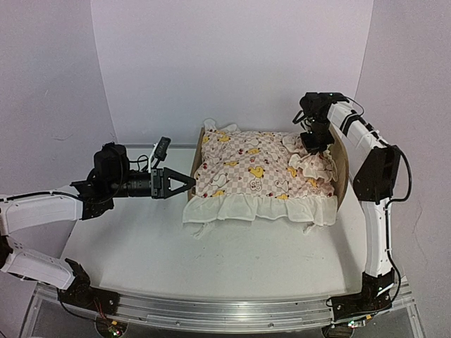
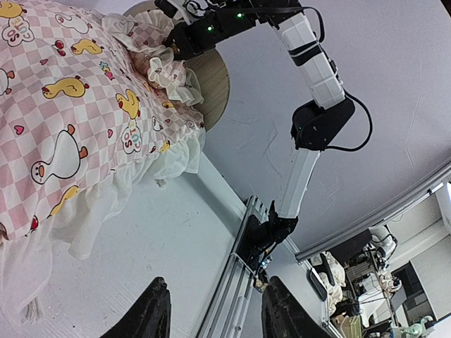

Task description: Set up the pet bed

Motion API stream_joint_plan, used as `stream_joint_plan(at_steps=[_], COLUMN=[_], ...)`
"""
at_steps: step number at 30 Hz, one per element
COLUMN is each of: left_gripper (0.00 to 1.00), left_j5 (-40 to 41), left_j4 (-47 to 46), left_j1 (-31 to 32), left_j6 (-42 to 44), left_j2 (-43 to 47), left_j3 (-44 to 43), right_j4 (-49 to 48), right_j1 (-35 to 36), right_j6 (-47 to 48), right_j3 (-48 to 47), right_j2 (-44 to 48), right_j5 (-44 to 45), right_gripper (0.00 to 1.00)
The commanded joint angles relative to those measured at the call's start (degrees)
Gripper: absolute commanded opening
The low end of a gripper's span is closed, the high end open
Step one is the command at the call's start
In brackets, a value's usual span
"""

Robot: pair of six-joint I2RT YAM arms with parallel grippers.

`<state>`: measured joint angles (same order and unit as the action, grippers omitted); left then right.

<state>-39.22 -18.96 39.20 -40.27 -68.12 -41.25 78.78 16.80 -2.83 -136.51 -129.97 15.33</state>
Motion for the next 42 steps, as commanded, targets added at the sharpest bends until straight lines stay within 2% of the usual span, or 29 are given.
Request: stream_joint_plan(at_steps=[1, 7, 8, 12, 15, 18, 20, 24, 25, 26, 29, 31, 36, 42], left_gripper=[0.43, 0.43, 0.43, 0.43, 0.44, 0.46, 0.49, 0.57, 0.62, 0.72, 0.81, 0.86, 0.90, 0.91], left_j5=[-0.05, 0.11, 0.11, 0.32, 1.38, 4.45, 9.20, 21.81, 25.92, 29.87, 41.41, 50.32, 54.82, 53.09], left_j4=[-0.55, -0.46, -0.39, -0.33, 0.01, 2.22, 9.01, 23.91, 26.78, 29.22, 34.27, 36.49, 37.83, 39.40], left_j1=[-0.03, -0.05, -0.05, 0.06, -0.04, -0.09, -0.38, -3.57, -5.20, -7.24, -13.01, -13.99, -14.06, -14.06], left_j6=[0.82, 0.76, 0.72, 0.64, 1.30, 3.73, 7.32, 15.19, 16.50, 17.60, 21.94, 24.54, 28.83, 29.21], left_j2=[0.90, 1.95, 2.09, 2.73, 3.79, 5.31, 6.27, 9.20, 10.87, 13.05, 20.21, 23.00, 26.35, 26.37], left_j3=[-3.12, -2.87, -2.78, -2.62, -2.60, -2.74, -4.25, -9.45, -10.40, -11.16, -14.33, -17.07, -23.15, -26.68], right_j4=[0.74, -3.89, -4.13, -0.68, 2.02, 0.42, -1.37, -9.29, -14.15, -19.52, -34.75, -41.37, -45.72, -46.78], right_j1=[-1.58, -1.53, -1.58, -1.27, 0.17, 0.69, 0.64, 0.65, 0.63, 0.62, 0.67, 0.66, 0.66, 0.64], right_j6=[-0.97, 1.26, 1.61, 2.36, 1.40, -1.06, -2.58, -4.77, -5.07, -5.60, -7.61, -9.10, -8.25, -9.01], right_j3=[-2.56, 2.13, 1.91, -3.65, -5.62, 0.61, 4.61, 16.05, 21.73, 27.91, 46.12, 54.92, 63.55, 66.83], right_j2=[-3.19, -1.75, -1.63, -0.85, 4.39, 13.80, 19.30, 32.82, 37.73, 43.60, 62.38, 72.27, 88.09, 98.01], right_j5=[-3.03, -6.21, -6.15, -8.30, -8.54, -6.31, -6.11, -9.71, -11.66, -13.29, -10.14, -6.37, -6.09, -5.61], right_gripper=[0.00, 0.00, 0.05, 0.44, 0.75, 0.91, 0.98, 0.98, 0.98, 0.98, 0.98, 0.98, 0.98, 0.98])
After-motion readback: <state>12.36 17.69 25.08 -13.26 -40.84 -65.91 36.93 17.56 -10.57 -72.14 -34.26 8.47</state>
